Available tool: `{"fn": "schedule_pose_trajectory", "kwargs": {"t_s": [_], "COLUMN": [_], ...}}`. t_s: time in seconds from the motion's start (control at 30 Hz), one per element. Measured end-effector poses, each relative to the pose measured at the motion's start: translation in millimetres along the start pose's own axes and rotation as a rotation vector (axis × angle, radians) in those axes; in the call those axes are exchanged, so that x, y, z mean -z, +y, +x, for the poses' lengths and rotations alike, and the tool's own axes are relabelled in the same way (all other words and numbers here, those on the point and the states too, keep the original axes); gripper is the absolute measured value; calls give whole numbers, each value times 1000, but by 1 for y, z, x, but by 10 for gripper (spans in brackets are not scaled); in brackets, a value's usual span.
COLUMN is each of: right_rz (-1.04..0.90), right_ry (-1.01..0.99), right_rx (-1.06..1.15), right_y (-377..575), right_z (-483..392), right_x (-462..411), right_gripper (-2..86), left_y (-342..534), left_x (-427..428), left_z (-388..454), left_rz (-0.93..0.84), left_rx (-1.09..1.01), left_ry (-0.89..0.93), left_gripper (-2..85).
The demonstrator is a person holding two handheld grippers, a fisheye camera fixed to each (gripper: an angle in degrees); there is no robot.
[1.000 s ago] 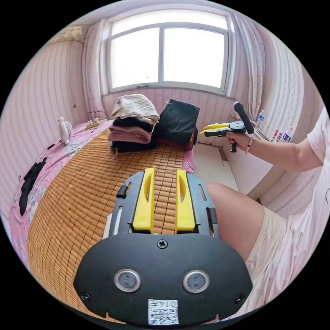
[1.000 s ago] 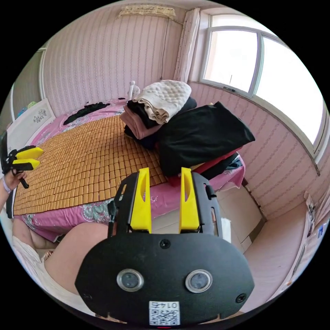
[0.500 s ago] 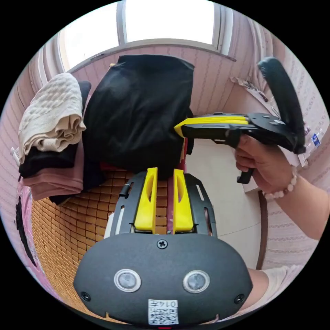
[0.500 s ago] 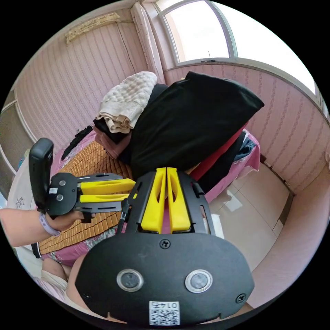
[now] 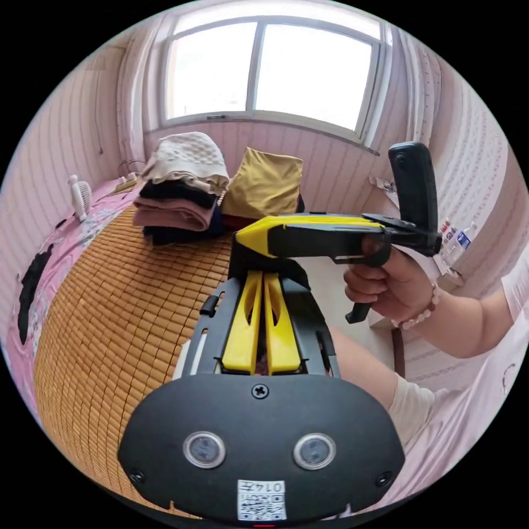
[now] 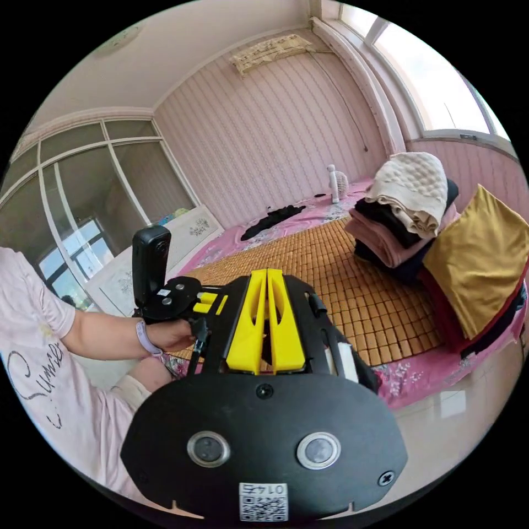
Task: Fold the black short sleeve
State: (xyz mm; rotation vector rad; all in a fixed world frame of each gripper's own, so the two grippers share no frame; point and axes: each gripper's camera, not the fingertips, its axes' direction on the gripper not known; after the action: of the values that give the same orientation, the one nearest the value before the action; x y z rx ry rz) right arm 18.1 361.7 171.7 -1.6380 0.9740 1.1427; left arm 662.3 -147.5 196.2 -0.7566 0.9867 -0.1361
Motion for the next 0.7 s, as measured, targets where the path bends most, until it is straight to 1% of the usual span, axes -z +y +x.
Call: {"fn": "schedule_pose_trajectory", "kwargs": {"t_s": [0.03, 0.1, 0.17, 0.2, 0.27, 0.3, 0.37, 0.43, 0.47, 0.5, 0.53, 0.63, 0.7], "right_rz": [7, 26, 32, 41, 44, 24, -42, -191, -238, -328, -420, -550, -573], "right_ry": [-103, -238, -297, -305, -280, -250, -193, -103, -85, -51, 2, 91, 67], "right_rx": [22, 83, 176, 239, 294, 304, 280, 231, 204, 152, 104, 66, 124], "right_y": [-11, -28, -48, -58, -68, -68, -59, -30, -20, 2, 25, 68, 84], "right_z": [-22, -62, -108, -136, -168, -179, -181, -167, -161, -148, -137, -134, -154], "right_x": [-14, -35, -53, -62, -75, -86, -111, -153, -164, -187, -207, -238, -252], "right_gripper": [-4, -3, -3, -3, -2, -2, -1, 0, 1, 2, 4, 15, 27], "left_y": [20, 50, 86, 94, 127, 137, 185, 229, 261, 277, 312, 385, 415], "left_x": [32, 86, 163, 181, 246, 260, 309, 332, 342, 345, 350, 351, 345], "left_z": [-11, -27, -42, -43, -43, -43, -49, -55, -60, -63, -70, -89, -100], "left_rz": [26, 98, 203, 226, 285, 294, 313, 279, 237, 216, 174, 95, 58], "left_rx": [46, 110, 195, 208, 227, 237, 335, 419, 480, 517, 606, 801, 855], "left_ry": [-44, -141, -249, -278, -400, -422, -448, -472, -516, -538, -562, -535, -514], "left_gripper": [-10, -10, -10, -10, -10, -10, -10, -10, -10, -10, -10, -9, -9]}}
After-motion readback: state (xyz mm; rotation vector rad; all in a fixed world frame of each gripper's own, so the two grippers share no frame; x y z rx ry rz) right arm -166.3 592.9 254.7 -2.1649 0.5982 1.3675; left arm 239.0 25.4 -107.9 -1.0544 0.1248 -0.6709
